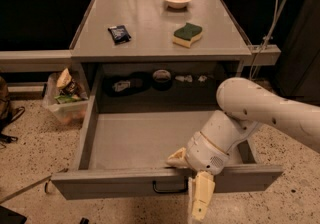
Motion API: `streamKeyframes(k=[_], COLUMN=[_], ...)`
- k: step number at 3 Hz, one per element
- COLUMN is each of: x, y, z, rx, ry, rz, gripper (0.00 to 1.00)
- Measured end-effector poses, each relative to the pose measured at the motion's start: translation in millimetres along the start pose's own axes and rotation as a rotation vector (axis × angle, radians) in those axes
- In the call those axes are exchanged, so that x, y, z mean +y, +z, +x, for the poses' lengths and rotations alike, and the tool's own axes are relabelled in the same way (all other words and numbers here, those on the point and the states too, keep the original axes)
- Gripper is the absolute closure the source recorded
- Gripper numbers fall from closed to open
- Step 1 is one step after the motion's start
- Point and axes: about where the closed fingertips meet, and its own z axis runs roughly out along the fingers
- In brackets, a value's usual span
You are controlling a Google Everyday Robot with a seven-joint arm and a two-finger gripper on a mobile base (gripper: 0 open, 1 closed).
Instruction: Open top drawer
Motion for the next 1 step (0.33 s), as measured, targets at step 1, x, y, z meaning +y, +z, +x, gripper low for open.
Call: streamKeyframes(k=[1], x=[0.0], y=[0.0], z=[0.0], rx=[0.000], ry=[0.000], rz=[0.000], gripper=[0.00])
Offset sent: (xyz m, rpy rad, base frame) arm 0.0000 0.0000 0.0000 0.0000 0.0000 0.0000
